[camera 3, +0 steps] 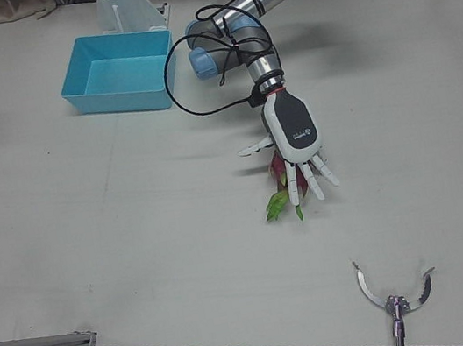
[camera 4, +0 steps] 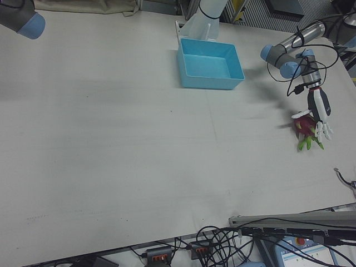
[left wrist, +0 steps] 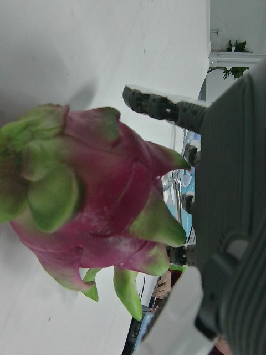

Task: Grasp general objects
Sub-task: 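Close the left hand's fingers around the dragon fruit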

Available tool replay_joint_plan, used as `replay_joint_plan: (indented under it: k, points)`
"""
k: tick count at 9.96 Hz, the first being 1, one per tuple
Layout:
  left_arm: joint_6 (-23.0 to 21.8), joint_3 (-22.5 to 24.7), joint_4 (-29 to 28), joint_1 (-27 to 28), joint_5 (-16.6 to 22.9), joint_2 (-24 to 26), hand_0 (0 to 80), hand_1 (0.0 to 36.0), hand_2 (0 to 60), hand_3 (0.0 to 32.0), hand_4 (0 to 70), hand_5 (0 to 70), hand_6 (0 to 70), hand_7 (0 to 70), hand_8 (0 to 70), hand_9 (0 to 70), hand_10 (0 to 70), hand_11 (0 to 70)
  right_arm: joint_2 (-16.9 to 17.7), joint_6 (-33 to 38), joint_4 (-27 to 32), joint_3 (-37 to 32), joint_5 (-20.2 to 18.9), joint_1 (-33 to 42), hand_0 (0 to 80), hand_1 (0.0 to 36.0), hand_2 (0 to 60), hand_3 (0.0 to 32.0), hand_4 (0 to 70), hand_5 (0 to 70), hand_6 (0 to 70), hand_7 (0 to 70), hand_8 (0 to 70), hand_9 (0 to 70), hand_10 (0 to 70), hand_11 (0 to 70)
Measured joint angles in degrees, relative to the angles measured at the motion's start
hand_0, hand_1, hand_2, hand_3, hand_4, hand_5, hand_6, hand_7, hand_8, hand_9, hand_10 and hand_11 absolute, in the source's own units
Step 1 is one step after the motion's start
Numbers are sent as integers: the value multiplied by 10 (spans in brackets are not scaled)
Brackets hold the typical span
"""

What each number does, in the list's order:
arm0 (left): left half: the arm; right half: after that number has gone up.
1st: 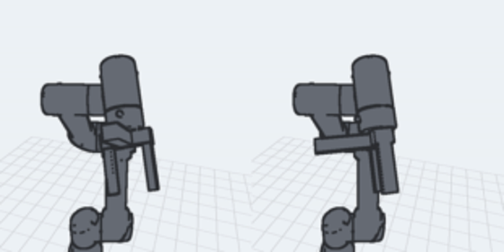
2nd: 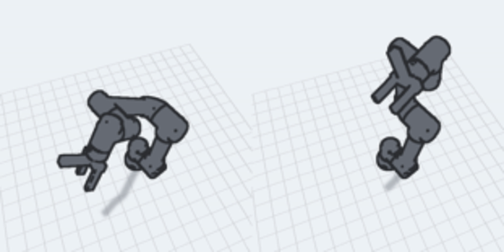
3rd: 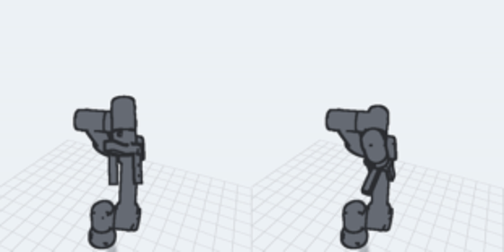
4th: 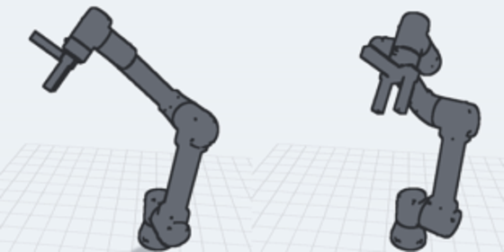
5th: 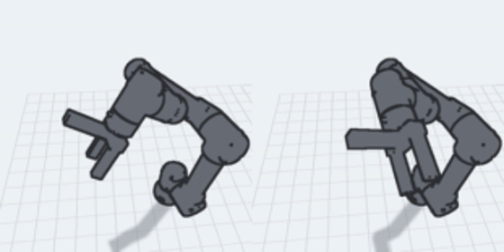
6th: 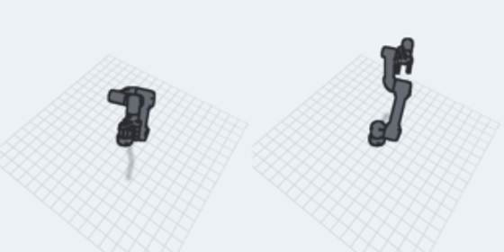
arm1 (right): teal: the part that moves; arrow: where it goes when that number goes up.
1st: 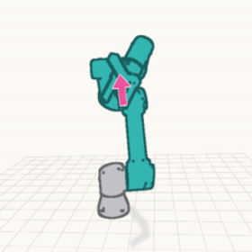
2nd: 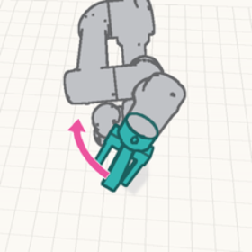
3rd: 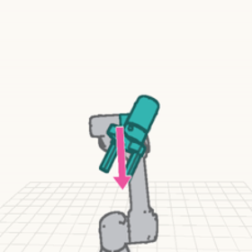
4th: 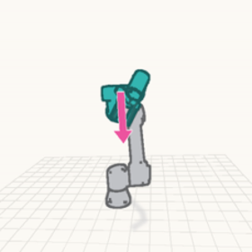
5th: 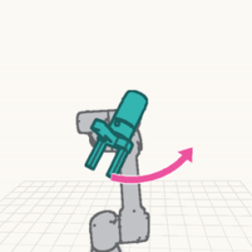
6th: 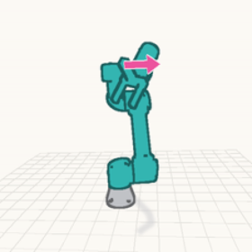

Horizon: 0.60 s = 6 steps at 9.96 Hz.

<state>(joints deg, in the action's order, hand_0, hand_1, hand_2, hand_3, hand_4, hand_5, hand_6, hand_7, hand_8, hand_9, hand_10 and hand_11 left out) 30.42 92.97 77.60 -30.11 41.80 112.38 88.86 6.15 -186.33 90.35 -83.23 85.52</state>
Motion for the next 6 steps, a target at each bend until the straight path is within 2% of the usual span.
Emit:
replay_joint_plan:
  k: [3, 6]
  points:
    - [-6, -3, 13, 32, -47, 0, 317, 34, 0, 320, 0, 0, 0, 0, 0, 0, 33, 53, 0, 0, 0, 0, 0, 0, 0, 0, 0, 0, 0, 0, 0, 0, 0, 0, 0, 0]
    - [-23, -4, 26, 49, -58, -1, 322, 35, 0, 320, 0, 0, 0, 0, 0, 0, 16, 29, 0, 0, 0, 0, 0, 0, 0, 0, 0, 0, 0, 0, 0, 0, 0, 0, 0, 0]
